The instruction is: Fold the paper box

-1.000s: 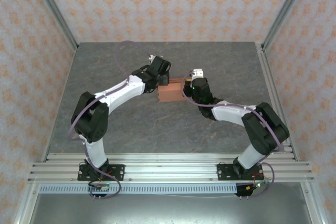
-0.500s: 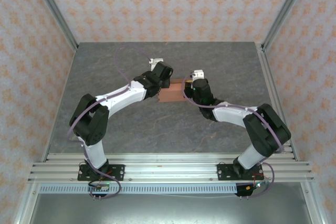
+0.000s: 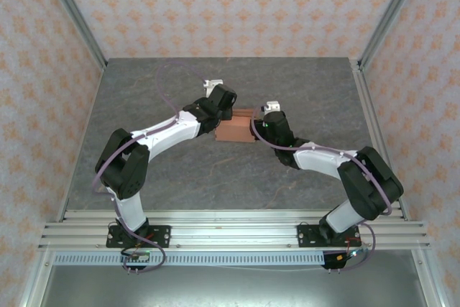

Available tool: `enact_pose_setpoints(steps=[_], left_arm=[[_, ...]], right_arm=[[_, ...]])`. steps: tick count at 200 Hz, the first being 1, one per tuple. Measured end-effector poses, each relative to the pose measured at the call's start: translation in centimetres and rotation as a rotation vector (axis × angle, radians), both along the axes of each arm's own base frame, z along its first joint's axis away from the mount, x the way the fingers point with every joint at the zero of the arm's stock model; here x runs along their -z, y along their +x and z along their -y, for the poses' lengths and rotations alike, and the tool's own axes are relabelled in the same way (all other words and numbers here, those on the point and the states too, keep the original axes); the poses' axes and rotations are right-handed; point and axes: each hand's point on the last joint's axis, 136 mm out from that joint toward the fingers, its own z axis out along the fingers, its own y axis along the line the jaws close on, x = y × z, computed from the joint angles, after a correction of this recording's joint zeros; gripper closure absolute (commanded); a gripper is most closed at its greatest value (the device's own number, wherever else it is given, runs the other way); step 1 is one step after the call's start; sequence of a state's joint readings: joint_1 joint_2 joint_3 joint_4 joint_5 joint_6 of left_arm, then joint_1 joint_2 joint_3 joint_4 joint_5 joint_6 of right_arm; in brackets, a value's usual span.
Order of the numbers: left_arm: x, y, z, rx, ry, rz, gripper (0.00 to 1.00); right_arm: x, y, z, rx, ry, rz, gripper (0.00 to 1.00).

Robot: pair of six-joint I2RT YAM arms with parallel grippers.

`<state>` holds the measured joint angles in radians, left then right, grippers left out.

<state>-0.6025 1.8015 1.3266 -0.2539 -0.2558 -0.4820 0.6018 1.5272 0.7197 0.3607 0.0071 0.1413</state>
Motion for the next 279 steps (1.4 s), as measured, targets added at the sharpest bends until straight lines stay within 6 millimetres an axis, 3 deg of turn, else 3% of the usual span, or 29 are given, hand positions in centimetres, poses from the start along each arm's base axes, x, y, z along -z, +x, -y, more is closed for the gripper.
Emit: enact_pose_setpoints(steps=[71,105,133,153,178,207,228,255,279], left_arm=[[0.2,0.0,-0.4,-0.013,0.012,0.006,0.47],[0.5,-0.4,-0.5,-0.011,0.017,-0.001,0.47],[3.1,-2.2,-1.4,-0.002,0.072,-0.085,0.47],[4.1,-3.0,-1.9,0.001,0.100,-0.122,0.46],[3.8,-3.0,-2.1,0.004,0.119,-0.127,0.46],[1.7,-2.3,-1.9,0.009,0.128,-0.096,0.45],[-0.5,-3.0,-2.2,0.014,0.104,-0.072,0.43],[-2.9,-6.5,-3.1,0.048,-0.005,-0.056,0.30],[-1.0,-10.6,-3.9,0.058,-0.108,-0.128,0.22]], right_arm=[[0.3,-0.7,-0.3,-0.001,0.079,-0.018,0.45],[0.2,-2.2,-0.1,-0.038,0.095,-0.019,0.26],[0.3,-3.6,0.3,-0.080,0.089,0.000,0.11],[0.3,-4.2,0.4,-0.105,0.094,0.001,0.10],[-0.1,-3.9,0.8,-0.096,0.092,0.003,0.09],[-1.0,-3.0,1.0,-0.079,0.073,-0.027,0.09],[-2.6,-1.6,0.7,-0.072,0.072,-0.060,0.14],[-4.3,-0.1,0.0,-0.082,0.085,-0.124,0.21],[-4.2,-0.2,-0.9,-0.113,0.091,-0.234,0.23]])
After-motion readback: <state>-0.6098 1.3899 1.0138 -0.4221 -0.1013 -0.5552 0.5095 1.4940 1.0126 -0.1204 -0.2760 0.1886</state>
